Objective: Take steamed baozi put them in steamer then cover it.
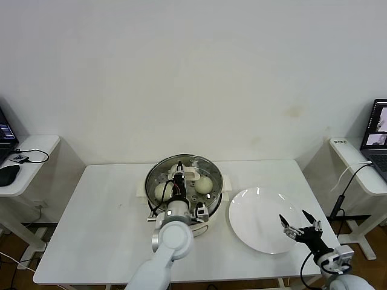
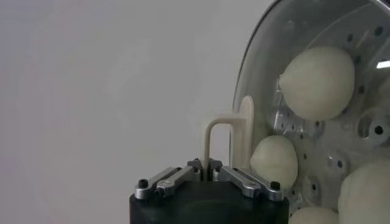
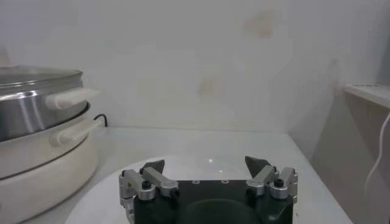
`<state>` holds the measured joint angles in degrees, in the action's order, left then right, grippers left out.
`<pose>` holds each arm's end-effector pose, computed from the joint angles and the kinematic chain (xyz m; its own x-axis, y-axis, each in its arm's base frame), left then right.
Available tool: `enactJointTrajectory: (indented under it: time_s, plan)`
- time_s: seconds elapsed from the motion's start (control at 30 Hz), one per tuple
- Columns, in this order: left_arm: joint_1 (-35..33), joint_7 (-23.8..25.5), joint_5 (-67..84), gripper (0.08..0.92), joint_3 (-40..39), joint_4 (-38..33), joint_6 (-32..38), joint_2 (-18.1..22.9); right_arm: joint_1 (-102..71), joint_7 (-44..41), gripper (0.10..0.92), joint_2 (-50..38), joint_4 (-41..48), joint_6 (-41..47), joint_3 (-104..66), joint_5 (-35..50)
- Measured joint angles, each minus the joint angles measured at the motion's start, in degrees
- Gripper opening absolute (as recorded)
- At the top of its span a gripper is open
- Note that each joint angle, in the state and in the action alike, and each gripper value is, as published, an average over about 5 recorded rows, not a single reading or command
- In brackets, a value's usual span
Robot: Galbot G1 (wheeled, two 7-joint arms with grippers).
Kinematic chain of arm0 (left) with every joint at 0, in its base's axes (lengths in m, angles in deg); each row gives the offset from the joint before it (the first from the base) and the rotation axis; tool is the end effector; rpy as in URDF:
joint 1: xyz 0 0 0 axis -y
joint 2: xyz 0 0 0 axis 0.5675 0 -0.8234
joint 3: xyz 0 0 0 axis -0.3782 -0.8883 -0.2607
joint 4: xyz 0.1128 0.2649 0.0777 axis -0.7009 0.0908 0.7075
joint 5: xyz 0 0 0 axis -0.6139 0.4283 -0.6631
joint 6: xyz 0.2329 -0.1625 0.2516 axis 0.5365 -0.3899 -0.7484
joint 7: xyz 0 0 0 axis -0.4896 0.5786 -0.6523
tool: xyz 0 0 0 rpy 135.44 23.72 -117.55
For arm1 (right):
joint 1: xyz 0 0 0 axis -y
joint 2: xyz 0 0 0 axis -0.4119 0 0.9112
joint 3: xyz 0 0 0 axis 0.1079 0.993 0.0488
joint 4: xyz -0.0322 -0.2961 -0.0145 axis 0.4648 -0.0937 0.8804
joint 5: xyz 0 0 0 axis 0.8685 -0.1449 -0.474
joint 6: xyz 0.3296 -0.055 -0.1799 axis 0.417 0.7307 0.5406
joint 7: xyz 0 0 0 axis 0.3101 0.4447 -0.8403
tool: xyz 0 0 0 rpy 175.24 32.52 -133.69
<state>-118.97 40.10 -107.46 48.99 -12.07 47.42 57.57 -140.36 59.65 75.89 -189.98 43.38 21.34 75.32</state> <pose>0.3464 -0.1633 -0.2106 -0.9981 -0.0108 0.0604 0.0599 0.0444 0.9972 0.2494 -0.1698 -0.2941 -0.9610 -0.1526 0.2306 -0.1533 0.9881 0.0148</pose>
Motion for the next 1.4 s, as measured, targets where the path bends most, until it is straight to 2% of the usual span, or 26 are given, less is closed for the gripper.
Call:
enactJointTrajectory:
  time_s: [0.43, 0.53, 1.2, 1.3, 1.4]
  plan:
    - [-0.6, -0.7, 0.0, 0.135, 0.2, 0.1, 1.2, -0.2, -0.2, -0.1, 0.823, 0.1, 0.4, -0.3, -0.1, -0.2]
    - [-0.9, -0.8, 0.2, 0.171, 0.3, 0.0, 1.6, -0.2, -0.2, -0.1, 0.823, 0.1, 0.4, -0.4, -0.1, -0.2]
    - [-3.3, -0.8, 2.9, 0.744, 0.7, -4.6, 2.5, -1.6, 0.0, -0.3, 0.823, 0.1, 1.2, -0.7, -0.1, -0.3]
    - [-3.7, -0.9, 3.1, 0.803, 1.1, -5.2, 2.6, -1.8, 0.1, -0.3, 0.823, 0.1, 1.4, -0.7, -0.1, -0.3]
    - [-4.2, -0.8, 3.4, 0.82, 1.5, -5.9, 2.7, -2.2, 0.2, -0.3, 0.823, 0.1, 1.5, -0.7, -0.1, -0.3]
